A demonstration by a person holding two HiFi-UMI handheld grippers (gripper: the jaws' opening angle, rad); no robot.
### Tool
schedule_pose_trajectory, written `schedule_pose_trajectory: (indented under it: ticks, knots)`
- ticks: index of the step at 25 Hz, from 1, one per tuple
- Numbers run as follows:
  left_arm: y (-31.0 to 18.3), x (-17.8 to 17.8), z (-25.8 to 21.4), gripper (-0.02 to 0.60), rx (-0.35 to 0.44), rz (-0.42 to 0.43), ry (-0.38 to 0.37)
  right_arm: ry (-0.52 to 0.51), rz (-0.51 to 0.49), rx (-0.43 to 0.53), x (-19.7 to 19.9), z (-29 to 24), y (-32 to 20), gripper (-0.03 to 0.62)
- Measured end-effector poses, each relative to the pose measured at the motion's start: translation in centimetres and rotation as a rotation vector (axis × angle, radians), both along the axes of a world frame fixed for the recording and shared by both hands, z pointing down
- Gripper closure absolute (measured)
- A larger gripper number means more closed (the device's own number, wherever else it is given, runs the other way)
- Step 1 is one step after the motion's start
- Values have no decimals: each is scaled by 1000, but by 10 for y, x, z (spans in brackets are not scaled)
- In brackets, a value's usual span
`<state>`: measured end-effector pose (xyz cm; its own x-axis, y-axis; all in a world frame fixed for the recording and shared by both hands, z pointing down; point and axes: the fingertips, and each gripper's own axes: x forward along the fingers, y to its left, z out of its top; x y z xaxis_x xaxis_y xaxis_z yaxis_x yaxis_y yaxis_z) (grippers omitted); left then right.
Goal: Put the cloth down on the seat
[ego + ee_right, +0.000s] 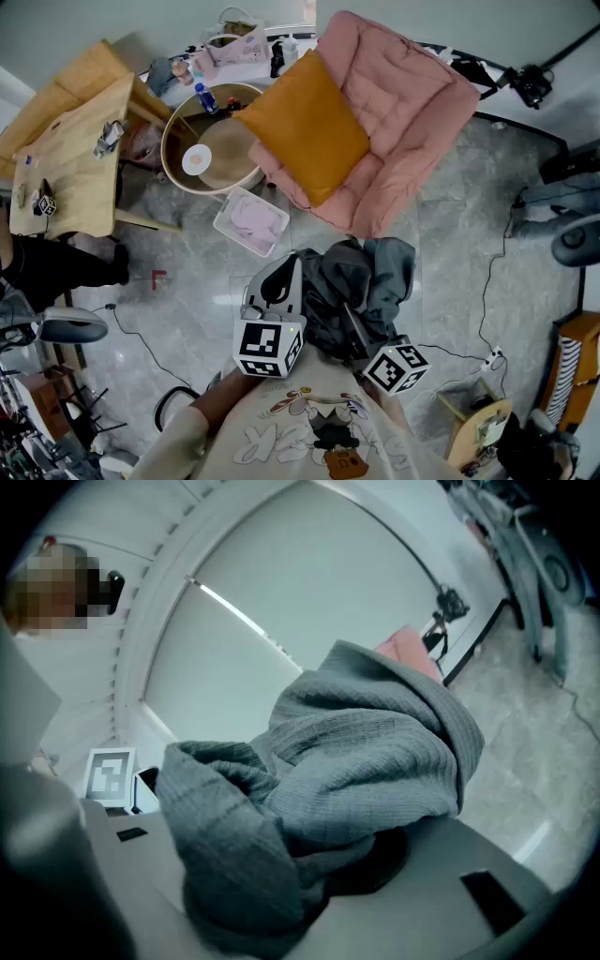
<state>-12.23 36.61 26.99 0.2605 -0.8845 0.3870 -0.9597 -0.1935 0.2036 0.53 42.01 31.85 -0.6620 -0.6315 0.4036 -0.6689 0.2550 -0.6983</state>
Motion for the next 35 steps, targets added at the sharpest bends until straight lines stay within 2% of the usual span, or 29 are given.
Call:
schedule_pose_trajectory:
  ticks: [5,8,11,14,20,26,35]
  knots:
    - [106,107,3,577,-32,126,-34,41,120,72,89,-19,81,372]
    - [155,138,6,578,-58,199,-55,-24,138,71,105,-26,121,372]
    - [175,153,1,577,-53,215,-43,-89,109,92,110,-38,145,371]
    - [182,158,-8,578,-22,210,-26,-108,93,119,110,-49,158,370]
    - [199,164,-16,577,2,197,-50,-156,117,128,125,-50,161,368]
    - [201,148,-27,577,29,156,-74,-177,107,123,116,-54,158,368]
    - [163,138,-13,578,-32,131,-38,-162,84,89,110,-49,113,368]
